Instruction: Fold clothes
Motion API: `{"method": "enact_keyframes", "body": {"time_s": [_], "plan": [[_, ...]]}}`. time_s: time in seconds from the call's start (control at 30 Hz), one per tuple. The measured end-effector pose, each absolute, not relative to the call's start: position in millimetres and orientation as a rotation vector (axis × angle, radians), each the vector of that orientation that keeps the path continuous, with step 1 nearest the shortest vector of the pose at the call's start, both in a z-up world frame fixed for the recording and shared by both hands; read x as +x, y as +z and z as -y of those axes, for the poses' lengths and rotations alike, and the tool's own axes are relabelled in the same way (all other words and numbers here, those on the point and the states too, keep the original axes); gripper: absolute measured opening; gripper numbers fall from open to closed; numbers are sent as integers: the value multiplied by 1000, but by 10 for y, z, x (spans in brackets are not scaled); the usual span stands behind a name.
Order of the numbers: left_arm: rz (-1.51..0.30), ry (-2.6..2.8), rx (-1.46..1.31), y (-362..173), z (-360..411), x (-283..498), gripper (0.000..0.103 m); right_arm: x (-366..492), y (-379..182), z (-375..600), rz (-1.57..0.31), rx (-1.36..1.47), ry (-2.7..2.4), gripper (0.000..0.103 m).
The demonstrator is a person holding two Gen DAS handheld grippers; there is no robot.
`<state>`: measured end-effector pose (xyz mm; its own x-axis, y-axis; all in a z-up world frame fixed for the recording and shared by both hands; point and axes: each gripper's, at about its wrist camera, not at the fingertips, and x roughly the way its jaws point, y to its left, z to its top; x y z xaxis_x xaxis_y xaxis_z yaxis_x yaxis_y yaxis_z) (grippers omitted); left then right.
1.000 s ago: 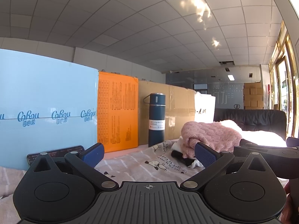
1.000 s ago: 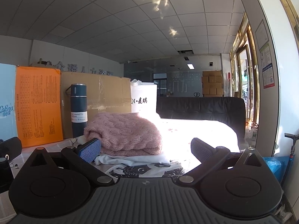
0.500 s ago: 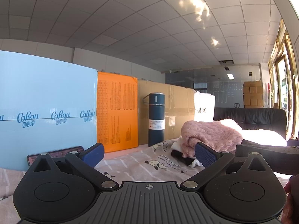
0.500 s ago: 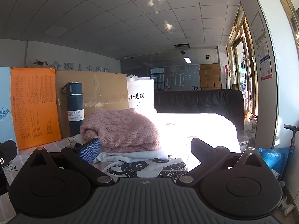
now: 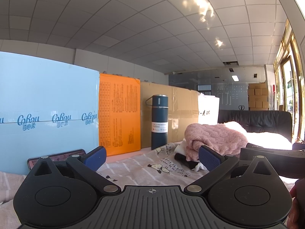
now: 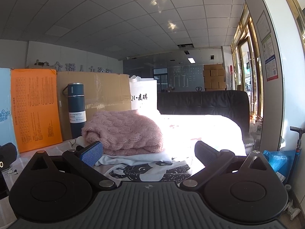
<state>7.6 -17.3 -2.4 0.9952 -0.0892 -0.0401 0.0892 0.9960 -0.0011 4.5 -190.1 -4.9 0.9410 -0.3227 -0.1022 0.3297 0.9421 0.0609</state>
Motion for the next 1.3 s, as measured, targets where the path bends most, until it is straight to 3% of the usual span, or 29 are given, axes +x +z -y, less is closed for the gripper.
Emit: {"method": "enact_keyframes", "body": {"time_s": [1.3], "plan": [[-42, -91, -1, -10, 151, 96, 103, -4, -41, 1910, -86, 73, -329, 103]]}}
